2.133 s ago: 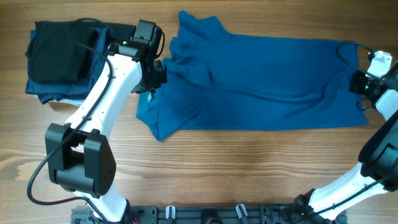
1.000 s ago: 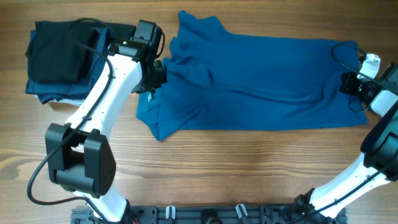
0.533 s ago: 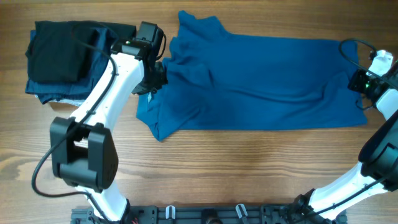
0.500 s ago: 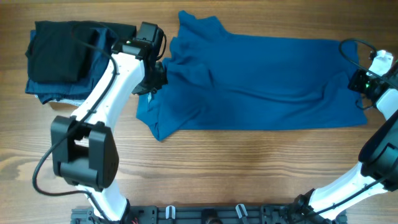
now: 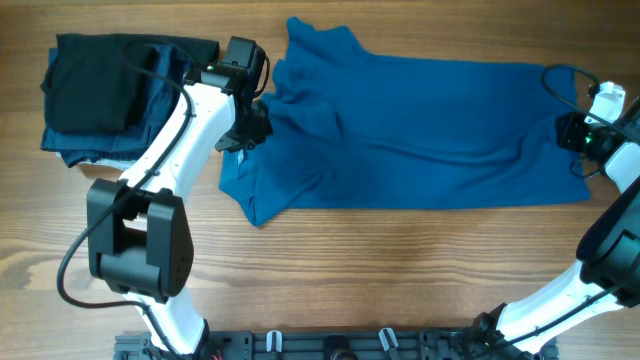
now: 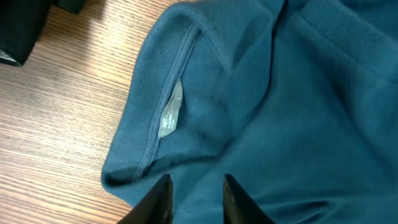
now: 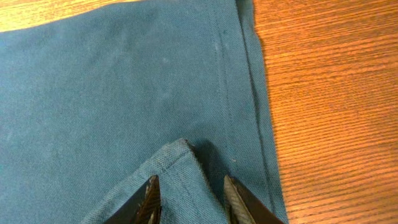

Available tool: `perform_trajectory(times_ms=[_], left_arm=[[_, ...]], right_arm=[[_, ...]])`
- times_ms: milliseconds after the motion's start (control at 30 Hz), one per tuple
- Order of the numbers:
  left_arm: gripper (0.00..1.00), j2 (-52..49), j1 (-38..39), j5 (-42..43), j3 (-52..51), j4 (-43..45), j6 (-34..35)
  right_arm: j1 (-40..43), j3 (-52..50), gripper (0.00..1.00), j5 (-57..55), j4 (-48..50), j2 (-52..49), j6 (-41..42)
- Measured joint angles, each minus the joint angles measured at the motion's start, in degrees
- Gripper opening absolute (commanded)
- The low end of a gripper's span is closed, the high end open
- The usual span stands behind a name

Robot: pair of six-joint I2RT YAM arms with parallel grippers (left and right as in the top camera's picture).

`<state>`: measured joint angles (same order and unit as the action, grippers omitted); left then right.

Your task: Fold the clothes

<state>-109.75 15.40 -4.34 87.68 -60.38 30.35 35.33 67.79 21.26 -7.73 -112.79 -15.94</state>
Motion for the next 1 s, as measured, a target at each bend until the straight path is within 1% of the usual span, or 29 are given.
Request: perform_trajectory(times_ms=[33,67,133,267,467,533,667,1000], left_arm=[[0.08,-0.1,0.0,0.1,0.0,0.0,0.0],[0.04,-0.5,0.0,0.4,0.0,0.0,-0.2],[0.04,-2.3,0.0,0.7,0.0,0.1,-0.2],[0.04,-6.0,-0.1,1.2,0.0,0.3,-0.4],[0.04,-8.0,-0.5,1.3,-0.1,3.3,-0.4],[0.04,-8.0,-1.2,1.3,-0.1,4.6,-0.4],[0.04,-8.0,-2.4,1.3,-0.1,5.8,-0.4],[0.04,-11.3,-2.5,1.3,-0.1,5.8,-0.4]], right_arm=[[0.0,0.0,0.29,0.2,0.0,0.0,0.0],[0.0,0.0,0.32,0.4,0.1,0.0,0.0],[0.0,0.0,0.36,0.7,0.7,0.0,-0.1],[0.0,0.0,0.47,0.8,3.0,0.0,-0.5],[0.0,0.0,0.48,1.7,4.4,-0.1,-0.4],[0.0,0.1,0.51,3.0,5.5,-0.8,-0.4],[-0.5,0.1,0.54,4.5,7.2,-3.0,-0.4],[-1.3,0.1,0.54,4.9,7.4,-5.5,-0.9]])
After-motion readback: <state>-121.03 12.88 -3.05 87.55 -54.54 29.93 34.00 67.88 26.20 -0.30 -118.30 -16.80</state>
